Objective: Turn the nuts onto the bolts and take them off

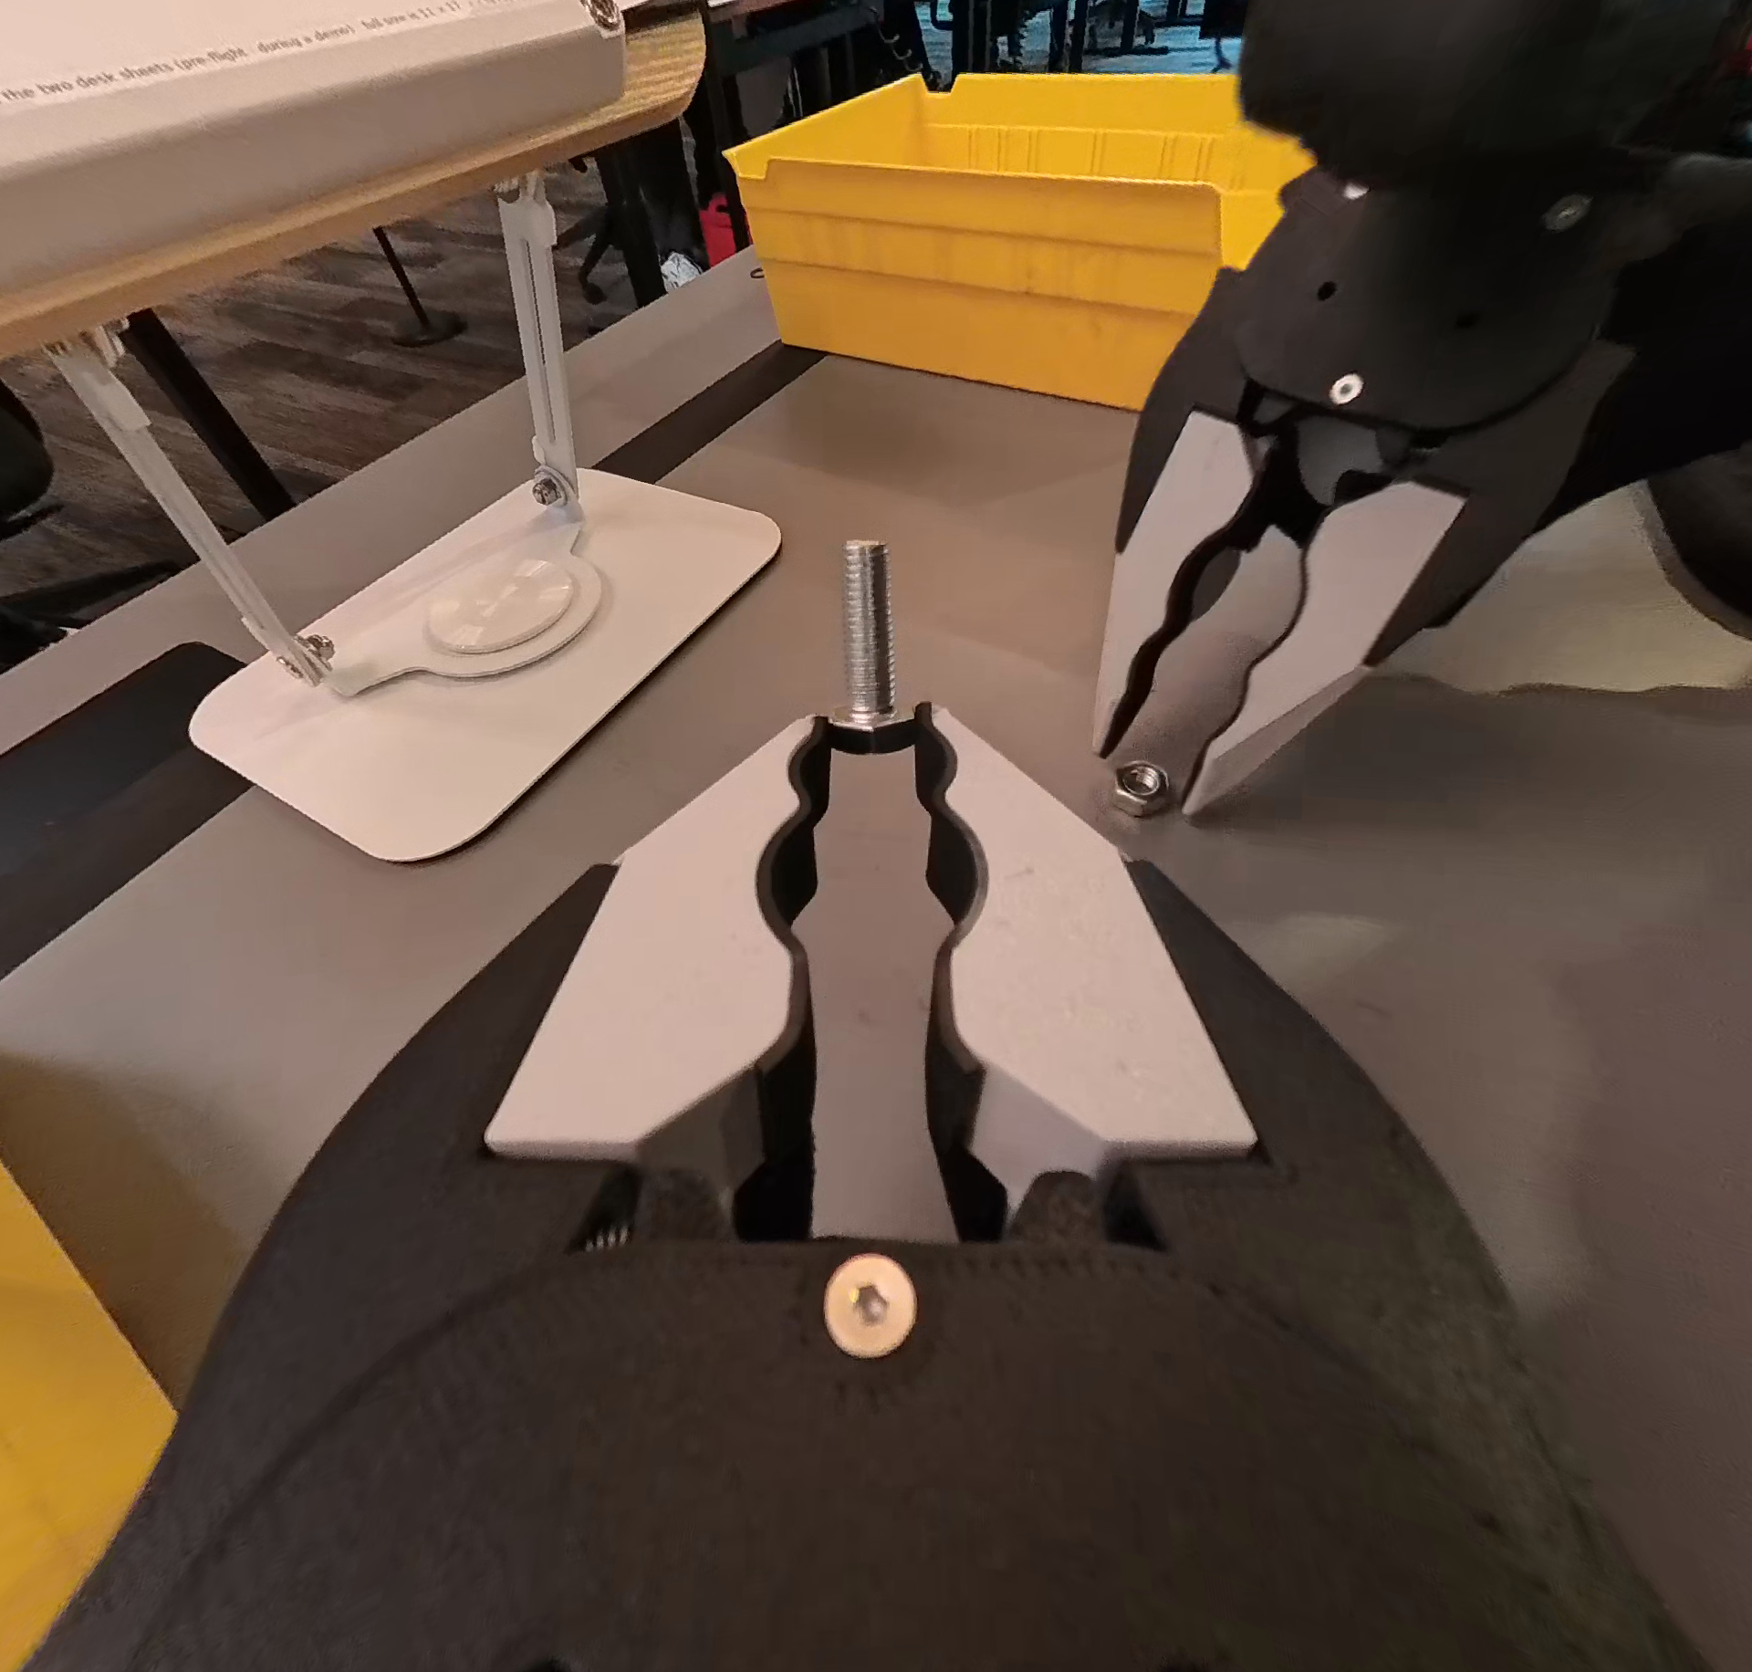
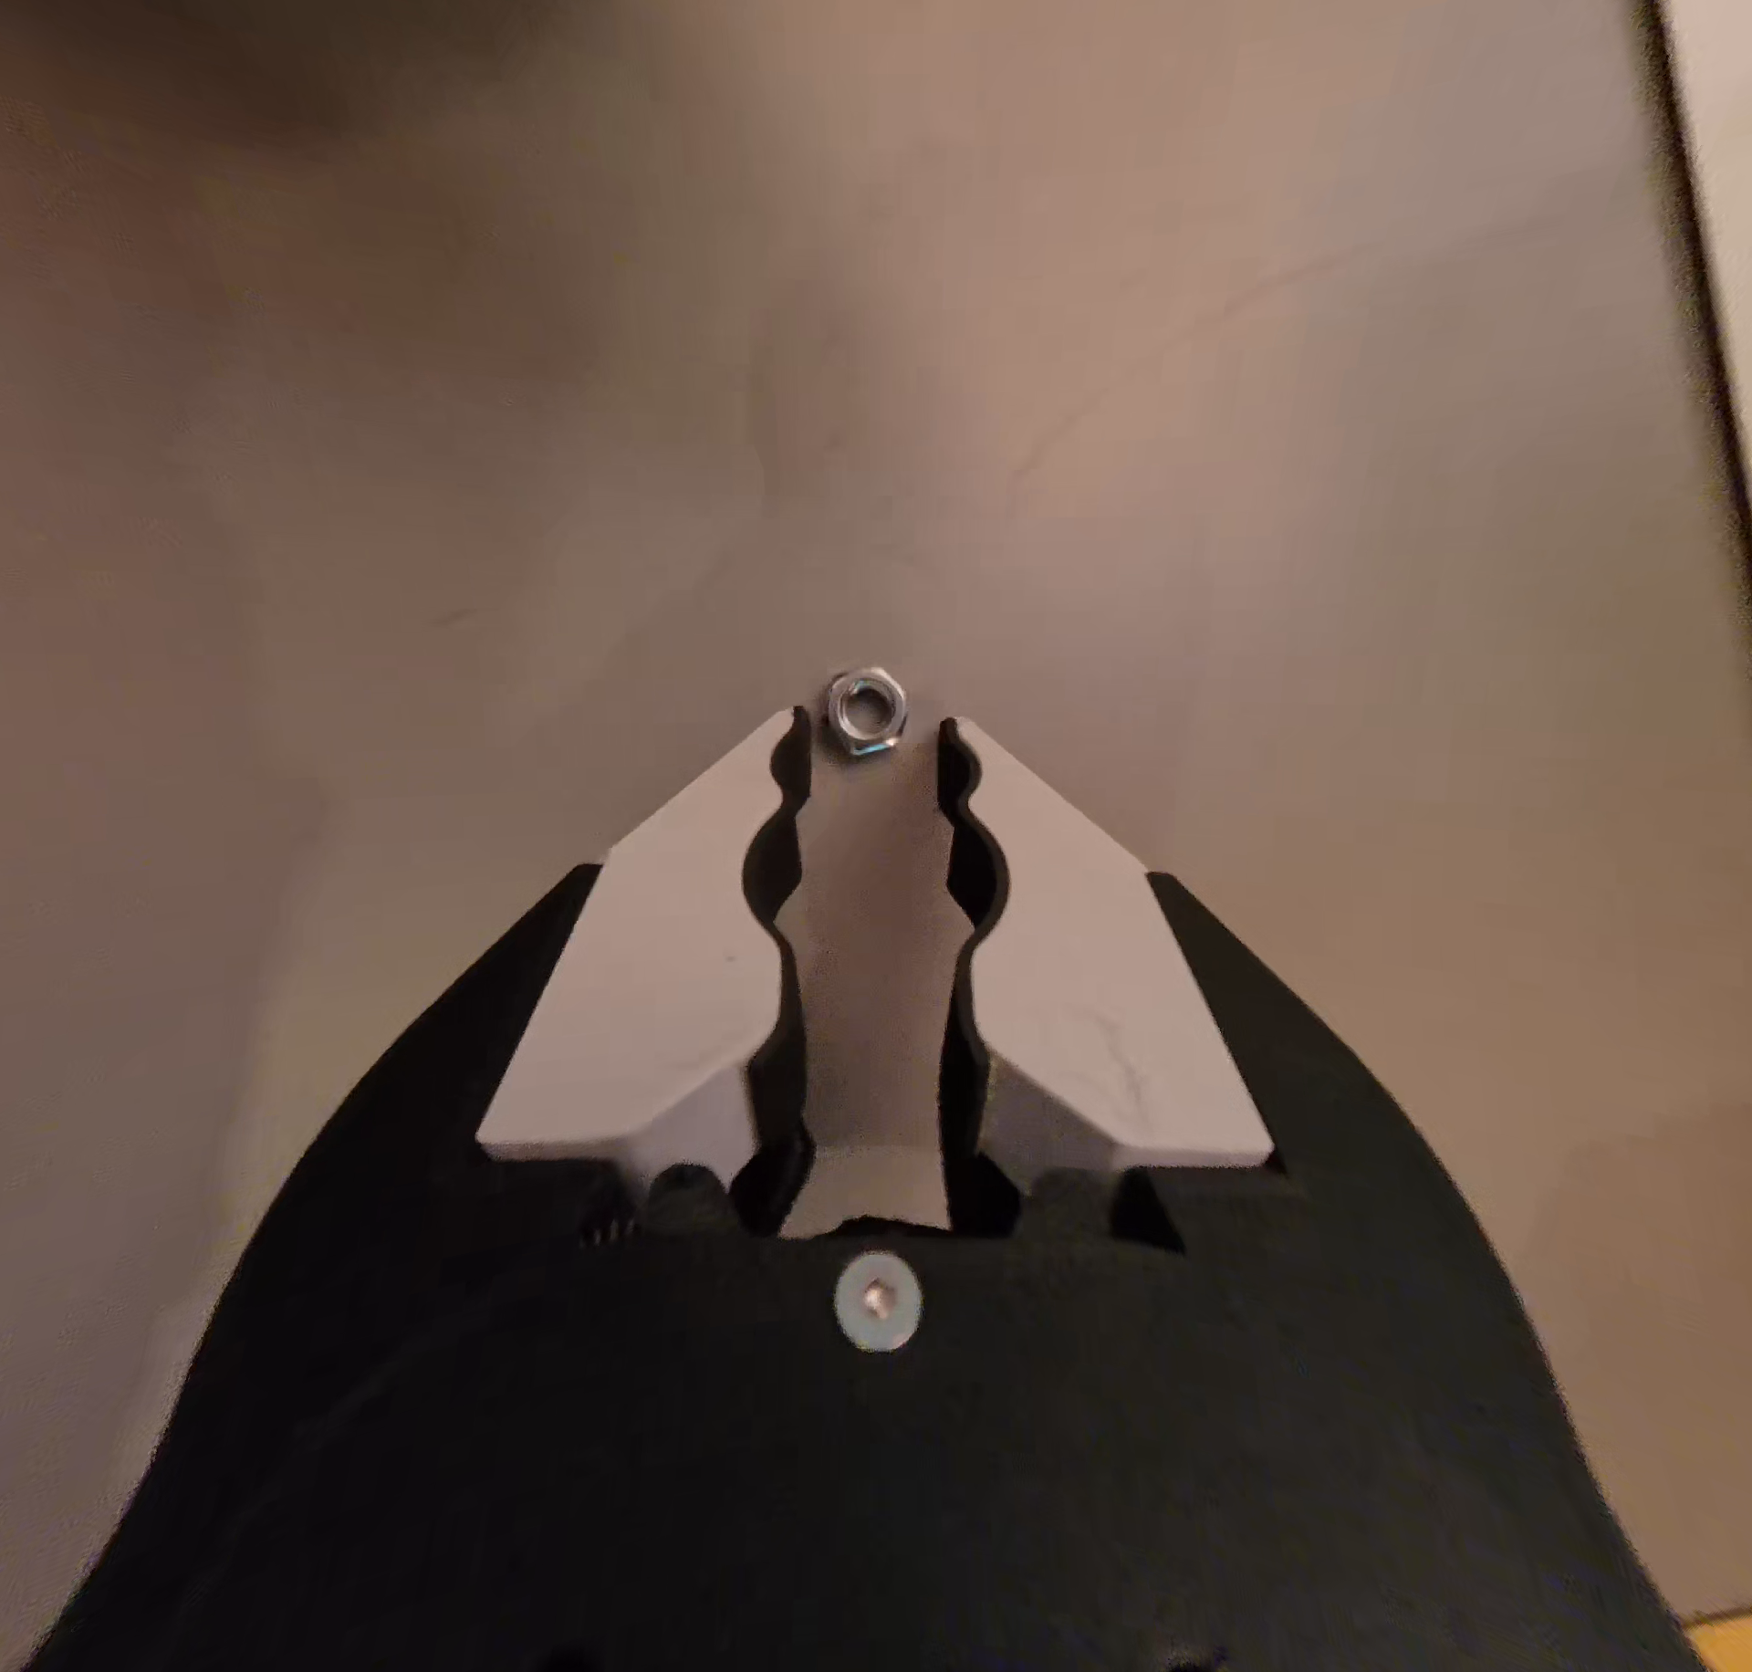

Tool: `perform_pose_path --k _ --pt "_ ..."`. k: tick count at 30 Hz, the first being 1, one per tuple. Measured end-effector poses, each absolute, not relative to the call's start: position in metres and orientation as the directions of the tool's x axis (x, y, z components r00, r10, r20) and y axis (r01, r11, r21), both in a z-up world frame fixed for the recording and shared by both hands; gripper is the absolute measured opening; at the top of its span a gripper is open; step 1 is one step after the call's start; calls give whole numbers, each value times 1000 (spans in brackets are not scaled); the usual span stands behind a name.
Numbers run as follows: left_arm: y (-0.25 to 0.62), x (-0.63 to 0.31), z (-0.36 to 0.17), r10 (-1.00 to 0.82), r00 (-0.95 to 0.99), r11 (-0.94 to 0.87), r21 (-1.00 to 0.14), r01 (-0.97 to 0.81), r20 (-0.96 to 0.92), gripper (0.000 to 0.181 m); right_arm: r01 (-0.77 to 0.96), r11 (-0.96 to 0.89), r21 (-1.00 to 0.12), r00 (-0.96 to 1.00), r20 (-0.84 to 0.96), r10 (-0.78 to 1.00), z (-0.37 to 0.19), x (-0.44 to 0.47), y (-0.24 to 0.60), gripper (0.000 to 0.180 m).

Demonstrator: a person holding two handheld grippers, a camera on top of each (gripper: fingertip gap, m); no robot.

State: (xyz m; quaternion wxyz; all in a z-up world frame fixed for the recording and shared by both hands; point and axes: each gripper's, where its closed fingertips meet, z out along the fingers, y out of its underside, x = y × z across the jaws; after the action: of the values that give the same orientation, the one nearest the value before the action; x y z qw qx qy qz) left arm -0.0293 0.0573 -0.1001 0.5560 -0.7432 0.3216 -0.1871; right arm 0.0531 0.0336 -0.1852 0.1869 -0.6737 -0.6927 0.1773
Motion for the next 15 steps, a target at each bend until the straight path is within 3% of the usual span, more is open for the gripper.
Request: perform_pose_path --k 2,8,11,15 --pt "57 -29 -101 -687 722 -176 -946 -272 -80 16 875 33 -482 -36 3 999 -188 53 31 15" --pt "58 -30 -103 -689 721 -177 -947 -268 -75 16 880 41 -474 -44 4 999 -189 52 31 16" --pt "58 -30 -103 -688 721 -178 -946 -270 -77 16 878 20 -479 -22 1 1000 -188 51 34 26" --pt "58 -30 -104 -689 721 -180 -946 -268 -73 16 872 34 -488 -36 5 999 -189 48 30 16"
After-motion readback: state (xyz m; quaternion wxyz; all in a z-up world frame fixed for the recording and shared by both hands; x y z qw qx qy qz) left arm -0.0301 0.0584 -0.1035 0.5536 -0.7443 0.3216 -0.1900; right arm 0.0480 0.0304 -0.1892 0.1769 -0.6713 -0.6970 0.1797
